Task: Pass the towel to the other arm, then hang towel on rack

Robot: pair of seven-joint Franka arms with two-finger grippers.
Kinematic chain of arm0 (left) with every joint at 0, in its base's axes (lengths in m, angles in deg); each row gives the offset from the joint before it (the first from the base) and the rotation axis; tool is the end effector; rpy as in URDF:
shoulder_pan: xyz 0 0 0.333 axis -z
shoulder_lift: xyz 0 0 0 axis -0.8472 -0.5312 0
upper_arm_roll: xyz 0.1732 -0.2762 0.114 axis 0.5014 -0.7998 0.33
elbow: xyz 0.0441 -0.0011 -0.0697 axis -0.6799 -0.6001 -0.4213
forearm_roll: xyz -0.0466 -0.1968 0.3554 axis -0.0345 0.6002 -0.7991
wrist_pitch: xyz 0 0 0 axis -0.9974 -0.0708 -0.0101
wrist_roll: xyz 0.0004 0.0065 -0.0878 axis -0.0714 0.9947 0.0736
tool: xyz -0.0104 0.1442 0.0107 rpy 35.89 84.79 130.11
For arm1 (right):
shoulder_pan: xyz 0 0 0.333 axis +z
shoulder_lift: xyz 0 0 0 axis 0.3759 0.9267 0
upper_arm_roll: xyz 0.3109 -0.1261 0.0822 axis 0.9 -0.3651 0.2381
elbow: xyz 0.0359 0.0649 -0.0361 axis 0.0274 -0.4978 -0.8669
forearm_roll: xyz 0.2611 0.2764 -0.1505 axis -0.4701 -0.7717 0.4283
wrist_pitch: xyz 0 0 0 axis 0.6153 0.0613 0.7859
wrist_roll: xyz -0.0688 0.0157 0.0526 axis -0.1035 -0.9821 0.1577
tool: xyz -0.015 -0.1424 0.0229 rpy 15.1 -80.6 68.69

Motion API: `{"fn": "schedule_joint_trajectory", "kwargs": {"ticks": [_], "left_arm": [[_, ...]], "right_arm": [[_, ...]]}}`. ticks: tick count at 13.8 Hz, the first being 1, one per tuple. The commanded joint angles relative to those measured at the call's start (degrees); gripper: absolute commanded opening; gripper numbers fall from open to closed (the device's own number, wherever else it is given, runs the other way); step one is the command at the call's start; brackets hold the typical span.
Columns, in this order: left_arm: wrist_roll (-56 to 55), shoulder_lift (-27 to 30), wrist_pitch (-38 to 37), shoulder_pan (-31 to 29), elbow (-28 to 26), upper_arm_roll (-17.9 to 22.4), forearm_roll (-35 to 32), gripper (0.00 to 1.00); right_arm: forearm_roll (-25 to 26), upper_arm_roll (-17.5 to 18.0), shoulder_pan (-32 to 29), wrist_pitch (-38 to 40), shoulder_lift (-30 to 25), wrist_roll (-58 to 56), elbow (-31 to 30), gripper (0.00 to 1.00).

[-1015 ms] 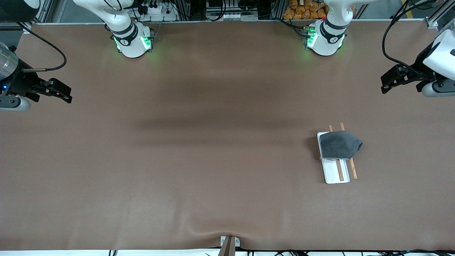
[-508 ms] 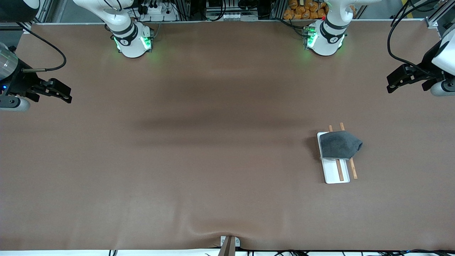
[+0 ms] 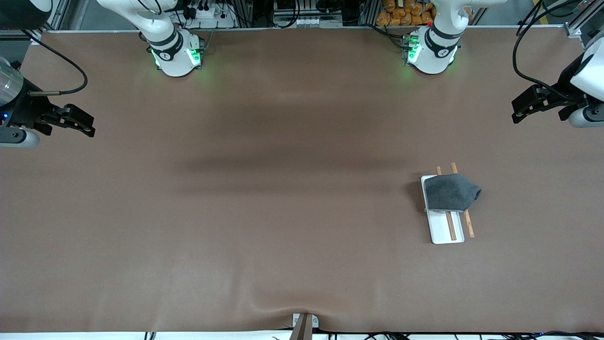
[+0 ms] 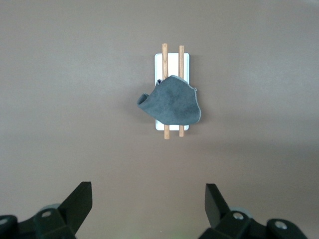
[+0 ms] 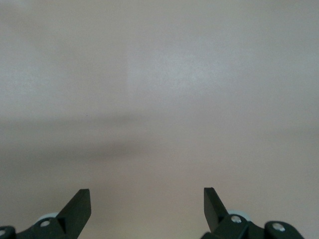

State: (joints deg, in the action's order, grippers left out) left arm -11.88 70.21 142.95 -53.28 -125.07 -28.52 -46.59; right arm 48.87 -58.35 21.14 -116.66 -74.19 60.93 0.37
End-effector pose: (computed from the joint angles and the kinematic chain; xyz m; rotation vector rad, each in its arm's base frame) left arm 0.5642 -0.0577 0.6497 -3.0900 -0.0495 -0.0249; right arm 0.5770 0.0310 0.6145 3.0911 -0.0511 -0.0425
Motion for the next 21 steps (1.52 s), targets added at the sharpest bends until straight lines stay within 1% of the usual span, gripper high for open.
{"fn": "schedule_joint_trajectory", "kwargs": {"ticks": [1,11,14,21], "left_arm": [[0.5,1.0,-0.1,0.8,-0.7,0.9,0.3,1.00],[0.6,1.1,-0.1,1.0,-0.7,1.2,0.4,1.00],[0.7,1.2,-0.1,1.0,-0.7,2.1,0.5,1.00],[0.8,1.7,-0.3,0.9,-0.8,2.7,1.0,1.00]], "right_arm": [[-1.1,0.3,-0.8,0.8,0.5,-1.0,1.1,1.00],[-1.4,0.3,-1.1,0.8,0.5,-1.1,1.1,1.00],[-1.4,0.3,-1.1,0.9,0.5,-1.1,1.1,1.00],[-1.9,0.3,-1.3,1.1,0.5,-1.1,1.1,1.00]]}}
